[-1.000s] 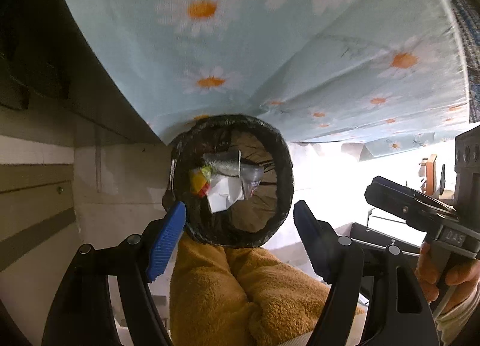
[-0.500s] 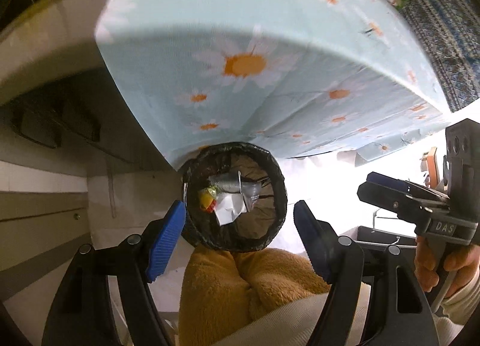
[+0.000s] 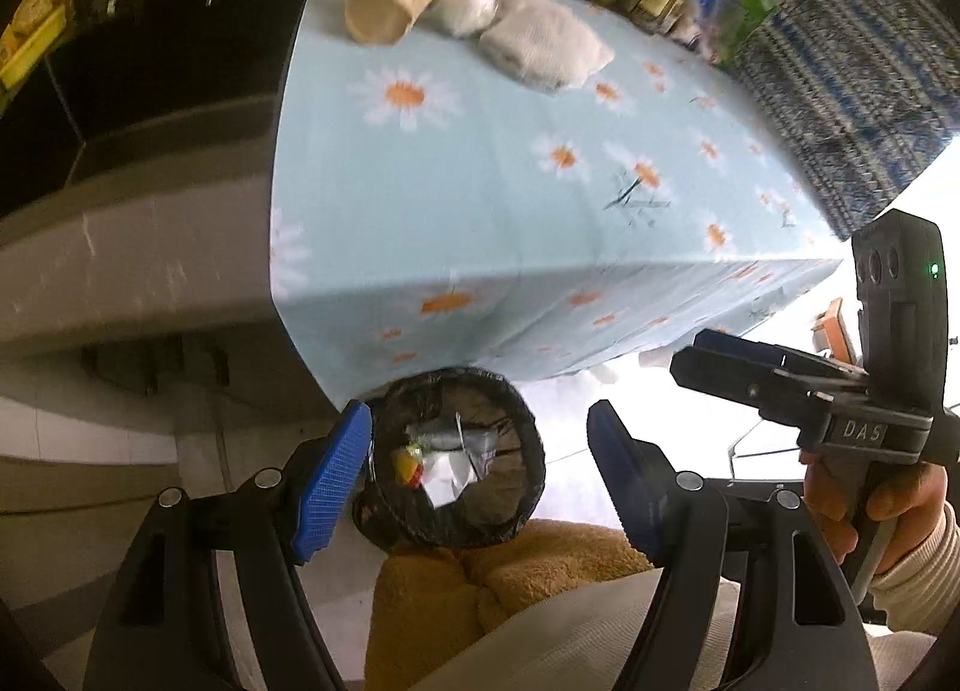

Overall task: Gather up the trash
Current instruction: 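Raise both tools back over the table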

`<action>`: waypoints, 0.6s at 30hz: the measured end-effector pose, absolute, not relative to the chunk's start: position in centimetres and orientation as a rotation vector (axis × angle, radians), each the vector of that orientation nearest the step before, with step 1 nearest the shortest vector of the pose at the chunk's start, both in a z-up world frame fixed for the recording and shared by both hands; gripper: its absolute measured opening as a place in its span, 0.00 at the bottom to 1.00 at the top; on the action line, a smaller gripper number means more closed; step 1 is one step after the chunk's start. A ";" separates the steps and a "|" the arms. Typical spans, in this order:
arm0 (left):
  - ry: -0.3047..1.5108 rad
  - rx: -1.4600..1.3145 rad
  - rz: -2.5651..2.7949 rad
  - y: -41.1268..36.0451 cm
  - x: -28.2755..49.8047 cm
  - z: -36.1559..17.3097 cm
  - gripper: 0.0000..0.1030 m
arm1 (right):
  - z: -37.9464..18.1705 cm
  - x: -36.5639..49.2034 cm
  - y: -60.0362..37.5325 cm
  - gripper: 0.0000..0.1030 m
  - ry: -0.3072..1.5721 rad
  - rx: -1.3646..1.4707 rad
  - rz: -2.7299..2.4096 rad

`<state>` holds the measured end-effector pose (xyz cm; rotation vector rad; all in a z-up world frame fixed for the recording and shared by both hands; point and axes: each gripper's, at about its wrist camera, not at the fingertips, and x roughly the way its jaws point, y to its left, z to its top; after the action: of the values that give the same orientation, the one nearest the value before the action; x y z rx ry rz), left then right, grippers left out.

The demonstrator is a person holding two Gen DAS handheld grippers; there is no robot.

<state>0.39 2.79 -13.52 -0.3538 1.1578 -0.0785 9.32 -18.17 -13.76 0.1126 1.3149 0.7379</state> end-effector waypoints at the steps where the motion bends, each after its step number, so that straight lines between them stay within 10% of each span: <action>1: 1.136 -0.347 -0.072 3.1 0.4 -12.9 0.70 | -13.3 9.4 -18.1 0.78 1.303 0.115 0.735; 18: 1.022 -0.313 -0.037 6.7 1.8 -8.1 0.70 | -5.2 13.6 -17.2 0.79 1.095 0.099 0.708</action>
<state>1.83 6.74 -8.10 -0.3130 1.0219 -0.0366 13.58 -17.22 -5.18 0.0992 1.0946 0.7083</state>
